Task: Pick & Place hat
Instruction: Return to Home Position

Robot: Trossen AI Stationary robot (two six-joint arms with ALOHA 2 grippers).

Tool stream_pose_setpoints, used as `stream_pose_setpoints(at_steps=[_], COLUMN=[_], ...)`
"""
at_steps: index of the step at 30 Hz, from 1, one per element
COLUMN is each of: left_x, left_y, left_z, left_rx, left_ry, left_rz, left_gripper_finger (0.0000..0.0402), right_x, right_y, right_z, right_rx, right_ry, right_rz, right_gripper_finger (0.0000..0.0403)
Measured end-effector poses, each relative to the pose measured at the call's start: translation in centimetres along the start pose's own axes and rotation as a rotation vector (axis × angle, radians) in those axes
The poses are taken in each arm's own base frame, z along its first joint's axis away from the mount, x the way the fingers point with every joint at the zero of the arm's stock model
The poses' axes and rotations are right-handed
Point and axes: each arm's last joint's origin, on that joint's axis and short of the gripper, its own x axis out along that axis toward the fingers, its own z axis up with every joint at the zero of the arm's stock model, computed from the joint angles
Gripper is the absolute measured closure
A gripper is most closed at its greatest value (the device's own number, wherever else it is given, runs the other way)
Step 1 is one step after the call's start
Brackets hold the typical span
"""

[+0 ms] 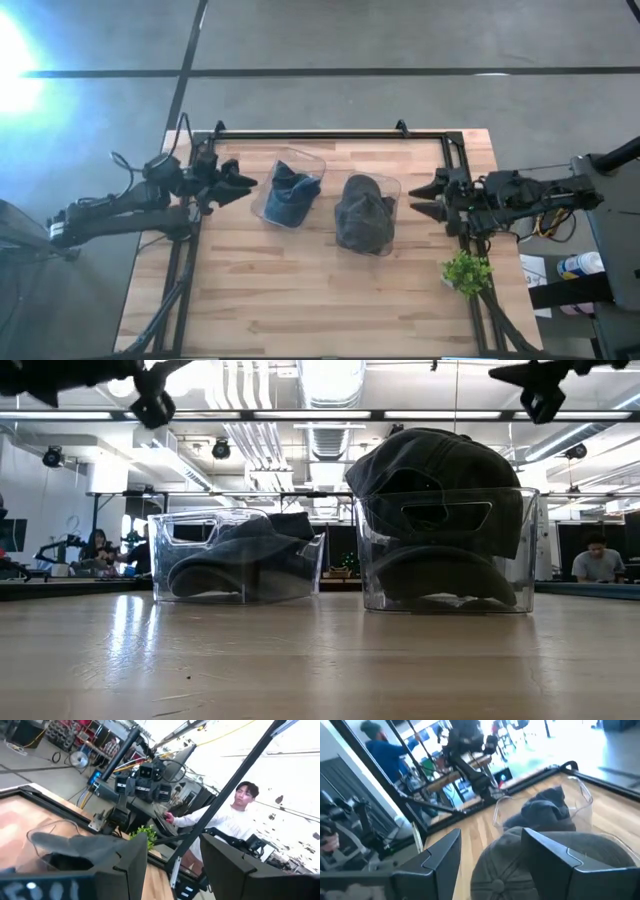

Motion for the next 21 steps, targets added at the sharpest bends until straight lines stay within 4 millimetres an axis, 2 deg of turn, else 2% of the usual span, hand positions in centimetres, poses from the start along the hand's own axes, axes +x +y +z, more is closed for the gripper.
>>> stream_pose_setpoints(at_steps=[4, 10, 15, 17, 21], left_x=[-0.8, -1.6, -3.3, -4.0, -4.1], left_y=[1.7, 4.5, 7.0, 7.2, 5.8], left_z=[-2.7, -6.8, -11.7, -13.0, -12.1], left_rx=[-0.035, -0.233, -0.276, -0.329, -0.314], left_ry=[0.019, 0.111, 0.198, 0.321, 0.324], left_rz=[0.027, 0.095, 0.164, 0.250, 0.221], left_gripper_finger=[0.0225, 0.0225, 0.0225, 0.0225, 0.0225], right_x=[-0.1, 0.1, -0.1, -0.1, 0.1], right_y=[-1.0, -2.8, -3.7, -4.0, -4.5], right_z=[-1.8, -4.8, -5.8, -6.3, -7.4], right_rx=[-0.004, 0.011, 0.062, 0.063, 0.059], right_ry=[-0.055, -0.033, -0.079, -0.083, -0.058], right_rz=[0.034, -0.008, -0.083, -0.101, -0.114], right_gripper_finger=[0.0200, 0.0200, 0.0200, 0.0200, 0.0200])
